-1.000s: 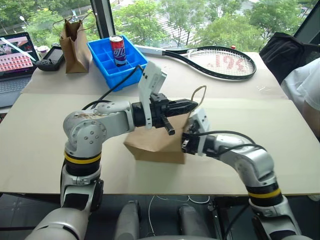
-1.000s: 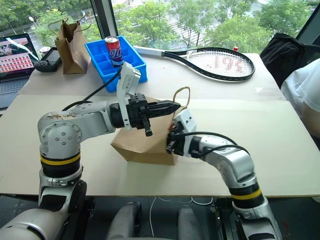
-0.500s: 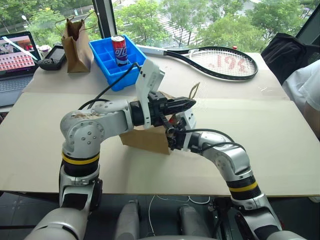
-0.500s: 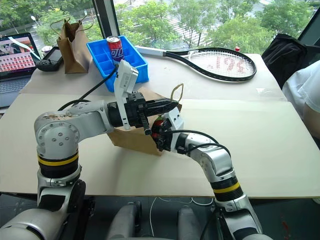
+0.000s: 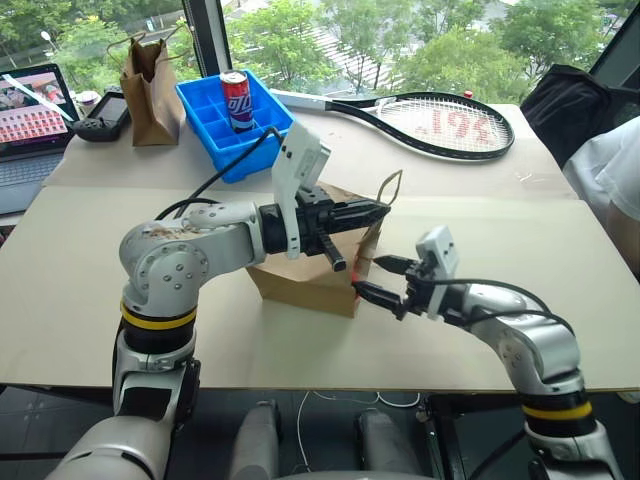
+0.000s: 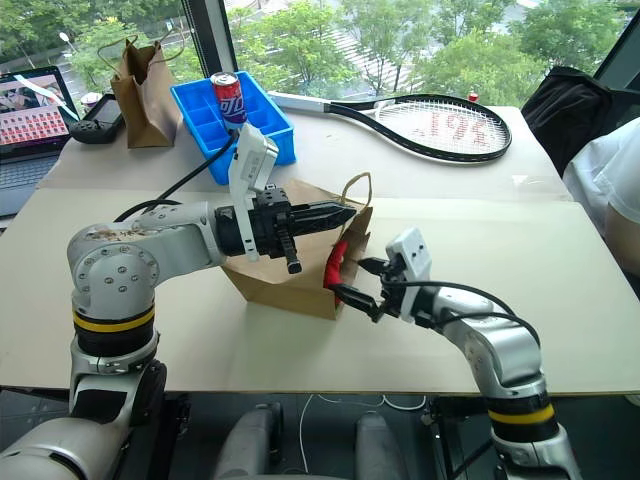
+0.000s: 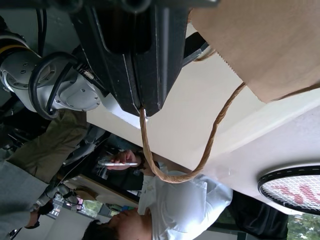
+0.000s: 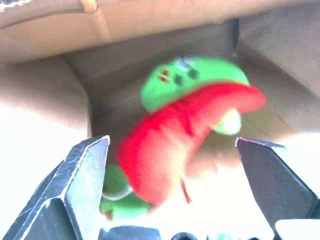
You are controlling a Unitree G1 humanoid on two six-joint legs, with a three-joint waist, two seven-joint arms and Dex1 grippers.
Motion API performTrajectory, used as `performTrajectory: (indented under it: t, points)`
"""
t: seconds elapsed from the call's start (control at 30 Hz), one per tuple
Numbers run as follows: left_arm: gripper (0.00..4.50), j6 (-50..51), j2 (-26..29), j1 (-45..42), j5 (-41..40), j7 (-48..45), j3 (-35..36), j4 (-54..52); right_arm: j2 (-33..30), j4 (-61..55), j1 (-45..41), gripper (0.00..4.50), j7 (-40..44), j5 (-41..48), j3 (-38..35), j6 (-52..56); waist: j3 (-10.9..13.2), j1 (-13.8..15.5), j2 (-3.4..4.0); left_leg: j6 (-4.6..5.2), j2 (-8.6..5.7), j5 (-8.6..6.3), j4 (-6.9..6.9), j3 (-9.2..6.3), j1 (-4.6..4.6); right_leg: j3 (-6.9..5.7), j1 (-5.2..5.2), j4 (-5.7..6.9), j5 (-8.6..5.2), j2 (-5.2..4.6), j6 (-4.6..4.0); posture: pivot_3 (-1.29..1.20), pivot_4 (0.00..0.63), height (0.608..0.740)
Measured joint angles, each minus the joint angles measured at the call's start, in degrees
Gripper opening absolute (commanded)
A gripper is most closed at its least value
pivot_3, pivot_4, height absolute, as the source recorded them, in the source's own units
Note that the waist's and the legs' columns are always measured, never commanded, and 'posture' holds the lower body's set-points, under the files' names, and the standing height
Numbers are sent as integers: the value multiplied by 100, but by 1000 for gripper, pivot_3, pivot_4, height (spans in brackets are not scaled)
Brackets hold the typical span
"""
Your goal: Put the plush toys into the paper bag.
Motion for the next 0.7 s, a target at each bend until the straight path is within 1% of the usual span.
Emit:
performTrajectory:
  t: [0.17, 0.27, 0.37, 0.5, 0.53, 0.67, 0.7]
  points:
    - [0, -28, 24, 0, 45, -58, -6, 9, -563, -185, 510, 4477, 226, 443, -823, 159, 0, 8, -1, 2, -3, 1, 1, 0, 3, 0, 5, 0, 0, -2, 0, 0, 150, 731]
    - [0, -48, 17, 0, 70, -98, -15, 22, -960, -267, 742, 4477, 450, 347, -912, 45, 0, 2, -1, 2, -4, 1, 1, 0, 5, 0, 5, 0, 0, -2, 0, 0, 150, 731]
    - [0, -144, 13, -1, 126, -172, -34, 85, -1230, -206, 933, 4477, 676, -210, -556, -452, 0, -16, -1, 3, -4, 2, 1, -1, 7, 1, 4, 0, -1, -1, 0, 0, 150, 731]
    - [0, -174, 16, -3, 195, -246, -79, 147, -1230, 102, 920, 4477, 744, -978, 171, -1138, 0, -10, -1, 2, -5, 2, 1, -1, 7, 2, 4, -1, -4, -2, 5, 0, 150, 731]
    - [0, -186, 29, -9, 205, -267, -78, 161, -1230, 287, 874, 4477, 696, -1336, 413, -1433, 0, -5, -1, 1, -6, 3, 1, -1, 7, 2, 4, -2, -4, -3, 6, 0, 150, 731]
    - [0, -214, 71, -20, 240, -291, -75, 198, -1100, 701, 617, 4477, 515, -2042, 710, -2423, 1, -14, -3, -1, -7, 4, 1, -2, 20, 3, 15, -1, -10, -2, 17, 0, 150, 731]
    - [0, -214, 72, -20, 242, -300, -75, 199, -1073, 818, 562, 3974, 447, -2199, 751, -2638, 1, -11, -3, -3, -7, 6, 1, -2, 25, 2, 22, -1, -11, -2, 20, 0, 150, 731]
